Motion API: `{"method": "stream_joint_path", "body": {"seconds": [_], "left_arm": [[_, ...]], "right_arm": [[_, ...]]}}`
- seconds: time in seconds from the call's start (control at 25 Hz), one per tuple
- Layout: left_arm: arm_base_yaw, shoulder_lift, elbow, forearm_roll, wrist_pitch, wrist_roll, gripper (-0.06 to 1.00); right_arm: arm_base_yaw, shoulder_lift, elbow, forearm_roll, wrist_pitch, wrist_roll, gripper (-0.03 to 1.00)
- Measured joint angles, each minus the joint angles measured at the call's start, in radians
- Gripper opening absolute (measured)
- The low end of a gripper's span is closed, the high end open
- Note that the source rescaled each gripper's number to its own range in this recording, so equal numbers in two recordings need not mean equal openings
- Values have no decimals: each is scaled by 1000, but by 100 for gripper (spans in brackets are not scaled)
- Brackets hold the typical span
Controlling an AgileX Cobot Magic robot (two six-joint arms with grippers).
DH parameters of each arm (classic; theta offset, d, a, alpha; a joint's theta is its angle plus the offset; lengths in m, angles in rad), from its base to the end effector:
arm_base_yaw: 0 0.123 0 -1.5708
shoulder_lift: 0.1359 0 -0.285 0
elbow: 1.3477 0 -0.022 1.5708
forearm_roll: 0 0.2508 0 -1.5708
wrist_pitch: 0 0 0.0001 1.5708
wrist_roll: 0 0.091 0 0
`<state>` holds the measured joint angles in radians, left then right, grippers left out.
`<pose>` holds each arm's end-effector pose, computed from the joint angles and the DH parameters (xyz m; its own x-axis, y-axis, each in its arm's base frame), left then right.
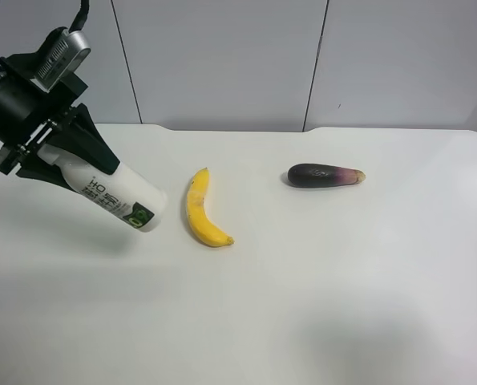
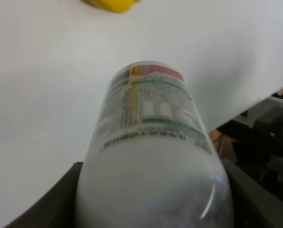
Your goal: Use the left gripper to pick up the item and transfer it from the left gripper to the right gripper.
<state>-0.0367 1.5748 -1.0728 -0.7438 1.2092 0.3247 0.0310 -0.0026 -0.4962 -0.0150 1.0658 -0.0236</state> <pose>0.2800 -0.0680 0.2540 -0.9968 0.0444 -0.0662 0.0763 0.7716 -0.6315 -0.0050 -0.0014 0.2758 -0.4605 -0.0451 -0.8865 -0.0336 0.9989 -0.0334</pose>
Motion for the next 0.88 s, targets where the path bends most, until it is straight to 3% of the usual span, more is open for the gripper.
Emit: {"method": "stream_joint_path", "body": {"seconds": [0.28,0.52,0.88], "left_arm": [[-2,-10,45,-111,-3,85,4],[-3,-10,45,-259,-8,159,4],[-33,-10,45,-268,-16,208,4]], "right_arm": [[0,0,0,0,0,0,100],[0,0,0,0,0,0,100],[0,0,0,0,0,0,100]]}}
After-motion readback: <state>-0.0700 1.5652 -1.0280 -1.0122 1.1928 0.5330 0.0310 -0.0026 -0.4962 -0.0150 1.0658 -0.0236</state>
